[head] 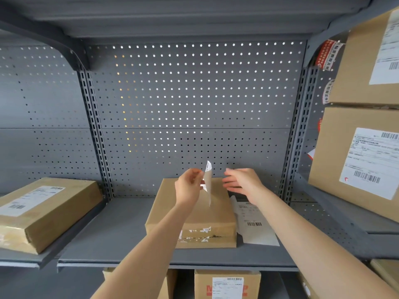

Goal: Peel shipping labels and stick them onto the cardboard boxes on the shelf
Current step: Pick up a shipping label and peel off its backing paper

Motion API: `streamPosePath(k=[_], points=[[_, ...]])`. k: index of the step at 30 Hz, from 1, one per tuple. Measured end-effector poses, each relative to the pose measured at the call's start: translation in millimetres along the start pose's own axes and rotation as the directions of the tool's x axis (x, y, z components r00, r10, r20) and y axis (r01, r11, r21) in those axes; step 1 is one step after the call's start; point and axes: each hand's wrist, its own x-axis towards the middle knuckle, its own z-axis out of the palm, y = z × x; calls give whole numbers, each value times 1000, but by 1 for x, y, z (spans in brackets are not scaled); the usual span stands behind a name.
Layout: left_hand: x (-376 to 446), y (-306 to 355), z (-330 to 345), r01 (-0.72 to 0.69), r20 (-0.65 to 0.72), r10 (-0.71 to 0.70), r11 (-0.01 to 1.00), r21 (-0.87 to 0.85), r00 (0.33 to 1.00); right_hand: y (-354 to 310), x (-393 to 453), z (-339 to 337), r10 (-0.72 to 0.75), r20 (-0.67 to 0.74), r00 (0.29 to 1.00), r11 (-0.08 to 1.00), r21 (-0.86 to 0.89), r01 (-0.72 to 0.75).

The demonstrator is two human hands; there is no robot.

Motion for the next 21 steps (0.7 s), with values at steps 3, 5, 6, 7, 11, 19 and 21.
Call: streamPosePath(k=[3, 5, 6, 7, 11, 19, 21], points=[[1, 2, -7, -25, 39, 25, 1000, 7, 999, -14, -3, 24, 27, 56, 998, 1000, 13, -28], [1, 2, -12, -28, 57, 27, 1000, 14, 998, -16, -3, 35, 33, 56, 998, 999, -6, -33], [2, 1, -16, -30, 66, 28, 999, 20, 997, -16, -3, 40, 37, 50, 998, 999, -9, -37], [2, 1, -19, -35, 77, 33, 999, 27, 997, -16, -3, 44, 42, 41, 998, 999, -8, -42], [3, -2, -31, -63, 117, 56, 996, 58, 992, -18, -2, 56, 55, 14, 998, 998, -15, -55], [12, -6, -42, -45, 95, 36, 994, 95, 995, -20, 3, 76, 36, 23, 999, 999, -29, -35], [14, -5, -44, -53, 79, 44, 992, 115, 996, -20, 6, 80, 27, -2, 1000, 999, -24, -27]])
